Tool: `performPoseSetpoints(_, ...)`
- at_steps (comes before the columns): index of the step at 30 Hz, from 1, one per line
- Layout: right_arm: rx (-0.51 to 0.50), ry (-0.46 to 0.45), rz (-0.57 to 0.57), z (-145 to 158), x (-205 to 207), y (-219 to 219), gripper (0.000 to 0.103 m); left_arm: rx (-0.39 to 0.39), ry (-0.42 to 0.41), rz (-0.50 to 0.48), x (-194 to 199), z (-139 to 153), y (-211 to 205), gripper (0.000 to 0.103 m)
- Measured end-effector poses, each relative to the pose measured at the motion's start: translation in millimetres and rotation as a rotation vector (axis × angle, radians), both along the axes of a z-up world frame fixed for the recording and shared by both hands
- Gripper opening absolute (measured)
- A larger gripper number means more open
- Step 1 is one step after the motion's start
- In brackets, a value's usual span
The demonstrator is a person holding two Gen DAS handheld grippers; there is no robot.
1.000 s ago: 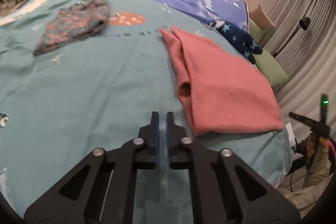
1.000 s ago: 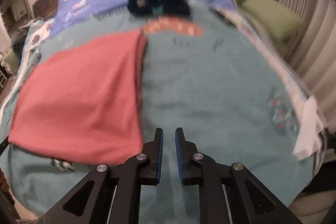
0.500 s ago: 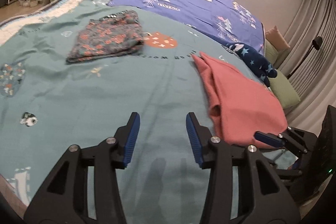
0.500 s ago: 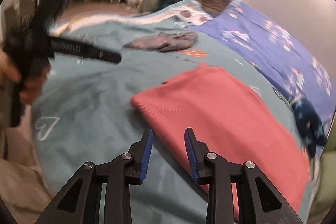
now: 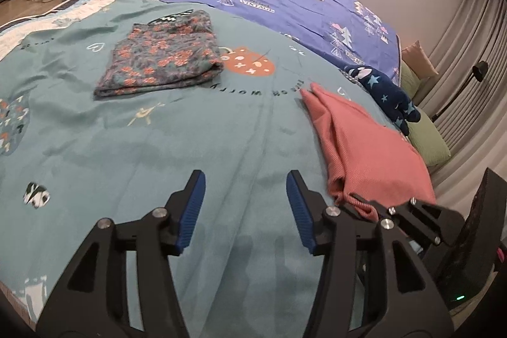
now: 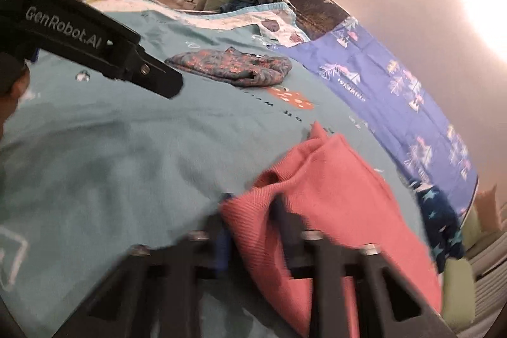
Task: Fold small clothes
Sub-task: 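Grasp the folded shirt corner with the right tool while the left tool grasps beside it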
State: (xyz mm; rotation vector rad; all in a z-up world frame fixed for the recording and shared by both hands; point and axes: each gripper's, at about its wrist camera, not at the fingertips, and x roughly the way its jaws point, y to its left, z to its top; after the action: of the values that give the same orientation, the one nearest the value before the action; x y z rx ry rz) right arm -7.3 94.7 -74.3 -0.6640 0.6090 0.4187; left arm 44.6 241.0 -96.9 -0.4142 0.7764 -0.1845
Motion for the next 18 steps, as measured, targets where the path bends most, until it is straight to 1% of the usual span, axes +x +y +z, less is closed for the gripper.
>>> performPoseSetpoints(2,0.096,0.021,-0.019,14,3,-11,0.005,-0.019,-0.006,-0.019,10,4,-2,0.063)
performPoseSetpoints(3,0.156,0.020,-0.028,24,2,-18,0.005,-0.044,-0.013,-0.039,18,6,-4,0.065)
performPoseSetpoints(6,0.278,0.012,-0.039,44,-1,-34,0.005,-0.126,-0.022,-0.112,39,10,-14,0.071)
performPoseSetpoints(7,0.306,0.014,-0.044,48,-1,-38,0.005,-0.161,-0.020,-0.149,47,10,-19,0.075)
performPoseSetpoints(9,0.366,0.033,-0.058,56,2,-47,0.005,-0.231,0.012,-0.221,69,8,-33,0.077)
performPoseSetpoints(12,0.383,0.057,-0.064,56,6,-49,0.005,-0.313,0.072,-0.307,95,1,-51,0.081)
performPoseSetpoints(13,0.383,0.073,-0.062,54,7,-48,0.005,-0.323,0.103,-0.318,104,-4,-58,0.081)
performPoseSetpoints(15,0.376,0.086,-0.059,52,8,-45,0.005,-0.318,0.163,-0.319,122,-14,-68,0.081)
performPoseSetpoints(16,0.373,0.085,-0.058,51,7,-44,0.005,-0.324,0.179,-0.314,128,-19,-71,0.079)
performPoseSetpoints(17,0.371,0.082,-0.058,50,7,-43,0.005,-0.339,0.170,-0.306,134,-22,-72,0.075)
performPoseSetpoints(18,0.373,0.081,-0.060,51,6,-43,0.005,-0.350,0.163,-0.302,139,-21,-73,0.067)
